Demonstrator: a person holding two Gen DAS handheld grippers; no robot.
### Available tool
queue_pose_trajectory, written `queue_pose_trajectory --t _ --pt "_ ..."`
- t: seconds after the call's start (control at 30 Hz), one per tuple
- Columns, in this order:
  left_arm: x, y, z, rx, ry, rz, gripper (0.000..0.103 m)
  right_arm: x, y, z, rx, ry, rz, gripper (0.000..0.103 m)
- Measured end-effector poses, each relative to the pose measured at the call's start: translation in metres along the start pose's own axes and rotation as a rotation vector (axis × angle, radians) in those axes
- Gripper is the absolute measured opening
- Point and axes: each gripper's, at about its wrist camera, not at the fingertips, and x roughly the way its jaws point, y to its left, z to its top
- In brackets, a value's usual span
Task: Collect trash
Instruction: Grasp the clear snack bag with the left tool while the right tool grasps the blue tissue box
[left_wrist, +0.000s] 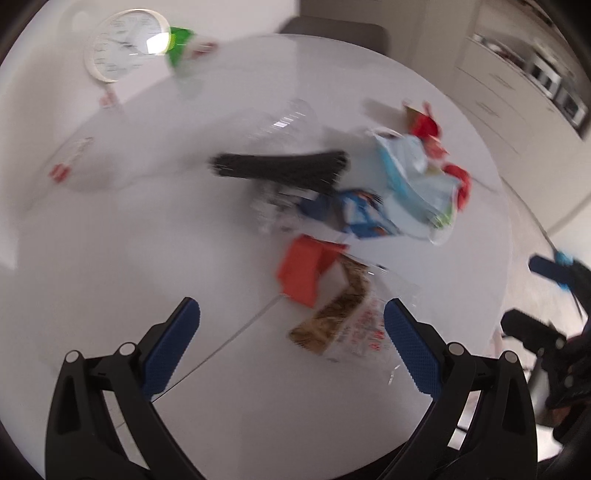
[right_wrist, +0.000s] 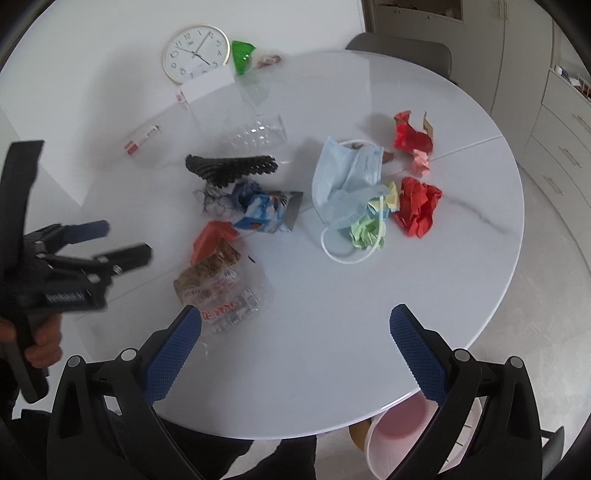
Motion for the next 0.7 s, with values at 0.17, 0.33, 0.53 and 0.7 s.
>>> queue_pose_trajectory --t 0.17,0.33,0.53,0.7 --pt "0.033 -0.033 -0.008 0.193 0.038 -0.117 0.095 0.004 -0.018 -0.005 0.062 0.047 -0.09 0.101" --pt "0.058 -0.062 -0.012 0.365 0.079 -0.144 0.095 0.001 -0.035 -0.012 0.129 0.069 -0.131 0.101" --pt "0.079 -0.079 -0.017 0.469 0.127 -0.142 0.083 -0.003 -0.042 -0.016 0.18 0.064 -0.155 0.101" --pt "0.067 -0.077 -0.026 0.519 0.073 -0.139 0.064 0.001 -0.037 -0.01 0.187 0.058 -0.136 0.101"
